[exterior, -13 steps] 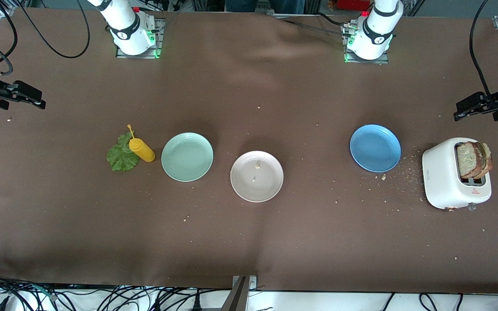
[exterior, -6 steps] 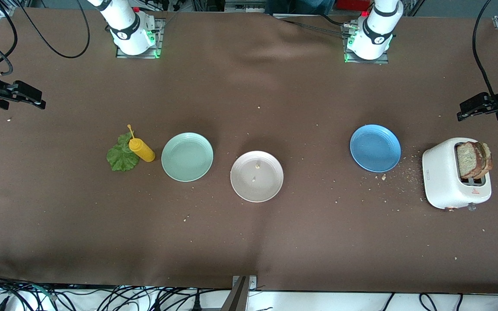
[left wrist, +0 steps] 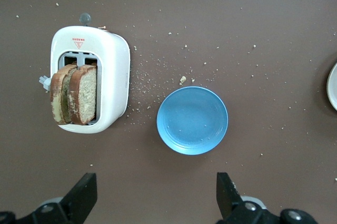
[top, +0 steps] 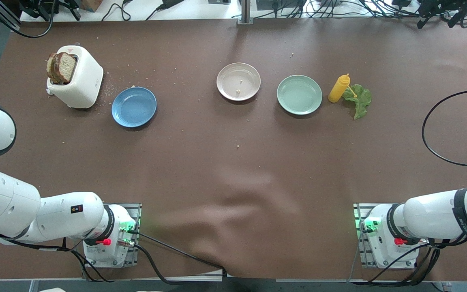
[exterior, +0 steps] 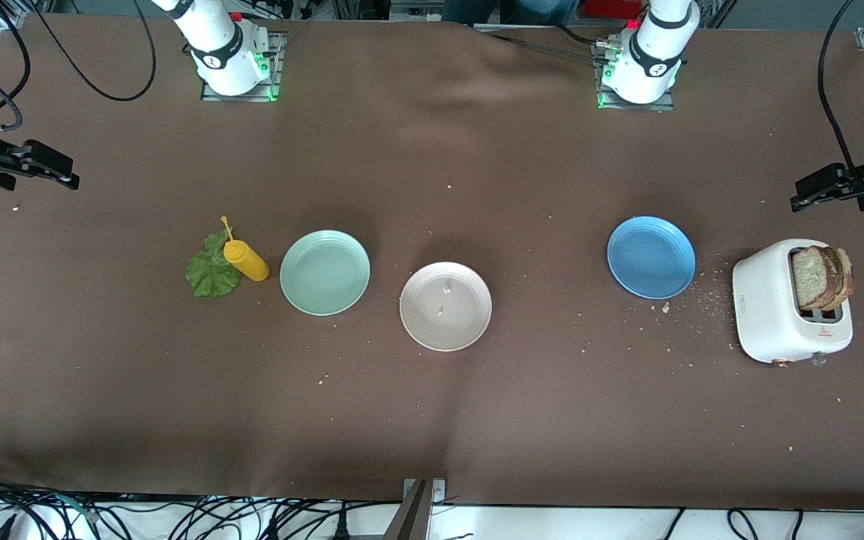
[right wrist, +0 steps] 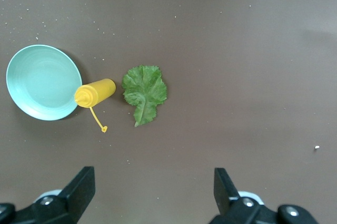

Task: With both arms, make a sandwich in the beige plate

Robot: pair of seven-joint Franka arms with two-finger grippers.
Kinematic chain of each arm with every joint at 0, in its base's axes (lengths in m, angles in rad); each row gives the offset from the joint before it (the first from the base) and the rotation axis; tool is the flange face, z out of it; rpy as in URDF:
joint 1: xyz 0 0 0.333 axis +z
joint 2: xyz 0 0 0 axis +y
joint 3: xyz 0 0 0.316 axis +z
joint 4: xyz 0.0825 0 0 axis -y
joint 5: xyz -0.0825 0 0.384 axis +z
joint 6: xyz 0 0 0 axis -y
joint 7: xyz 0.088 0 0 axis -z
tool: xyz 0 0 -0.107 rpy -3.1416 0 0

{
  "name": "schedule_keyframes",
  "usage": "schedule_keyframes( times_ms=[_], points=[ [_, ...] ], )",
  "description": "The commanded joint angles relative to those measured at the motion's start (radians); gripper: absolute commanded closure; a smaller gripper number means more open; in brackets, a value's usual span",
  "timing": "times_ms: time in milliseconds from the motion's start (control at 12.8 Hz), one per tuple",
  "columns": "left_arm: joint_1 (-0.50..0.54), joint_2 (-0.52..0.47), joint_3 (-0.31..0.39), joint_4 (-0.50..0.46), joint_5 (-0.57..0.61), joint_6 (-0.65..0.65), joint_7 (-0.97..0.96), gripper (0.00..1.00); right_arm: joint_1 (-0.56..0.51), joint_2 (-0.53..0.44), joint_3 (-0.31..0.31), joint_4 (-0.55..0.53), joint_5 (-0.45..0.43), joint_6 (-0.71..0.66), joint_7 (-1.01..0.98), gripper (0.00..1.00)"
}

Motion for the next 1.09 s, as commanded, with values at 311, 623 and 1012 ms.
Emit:
schedule_keyframes(
  times_ms=[311, 623, 1012],
  points=[
    [0.009, 0.024, 0.0, 0.013, 0.007, -0.014, 0.009, 0.0, -0.006, -0.003, 0.004, 0.011, 0.019, -0.01, -0.011, 0.0],
    [0.031, 0.073, 0.004, 0.014, 0.023, 0.034, 0.045, 0.0, -0.006, -0.003, 0.004, 0.011, 0.019, -0.01, -0.011, 0.0],
    [0.112, 0.196, 0.004, 0.011, 0.023, 0.135, 0.144, 0.0, 0.003, -0.003, 0.01, 0.011, 0.006, -0.005, -0.001, 0.0]
  ],
)
